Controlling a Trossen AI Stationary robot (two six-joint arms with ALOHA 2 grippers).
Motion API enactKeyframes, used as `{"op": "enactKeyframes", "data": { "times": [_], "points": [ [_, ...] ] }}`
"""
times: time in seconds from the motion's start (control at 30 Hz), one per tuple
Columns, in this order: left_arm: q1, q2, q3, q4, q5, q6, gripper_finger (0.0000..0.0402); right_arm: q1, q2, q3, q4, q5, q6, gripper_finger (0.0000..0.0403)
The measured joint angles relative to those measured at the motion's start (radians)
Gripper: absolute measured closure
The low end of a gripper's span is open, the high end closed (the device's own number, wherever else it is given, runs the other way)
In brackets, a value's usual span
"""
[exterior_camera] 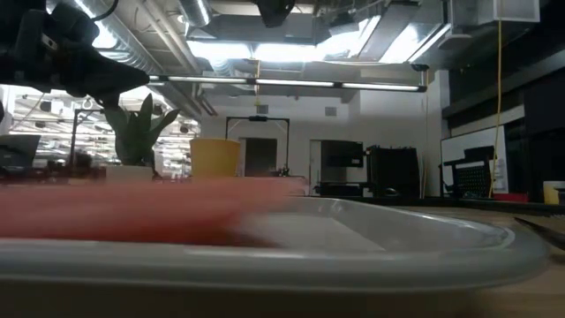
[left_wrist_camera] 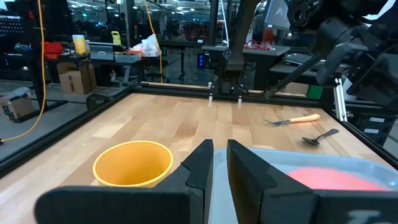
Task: Pick and place plate/cup/fork/spoon on tray
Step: Put the pink plate on the grey tray
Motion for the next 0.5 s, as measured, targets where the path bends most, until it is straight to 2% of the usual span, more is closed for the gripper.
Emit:
{"op": "enactKeyframes", "data": {
  "times": [0.13, 0.3, 0.4, 0.5],
  "points": [
    [0.0, 0.0, 0.0, 0.0, 0.0, 0.0, 0.036, -0.001, 0.0, 0.0, -0.03, 0.091, 0.066, 0.0198],
    [0.0, 0.0, 0.0, 0.0, 0.0, 0.0, 0.036, -0.002, -0.092, 0.009, -0.324, 0.288, 0.094, 0.0198],
    [0.0, 0.0, 0.0, 0.0, 0.0, 0.0, 0.036, 0.001, -0.174, 0.053, -0.642, 0.343, 0.325, 0.0198],
    [0.0, 0.0, 0.0, 0.0, 0.0, 0.0, 0.036, 0.021, -0.245, 0.072, -0.944, 0.262, 0.681, 0.0198]
  ]
}}
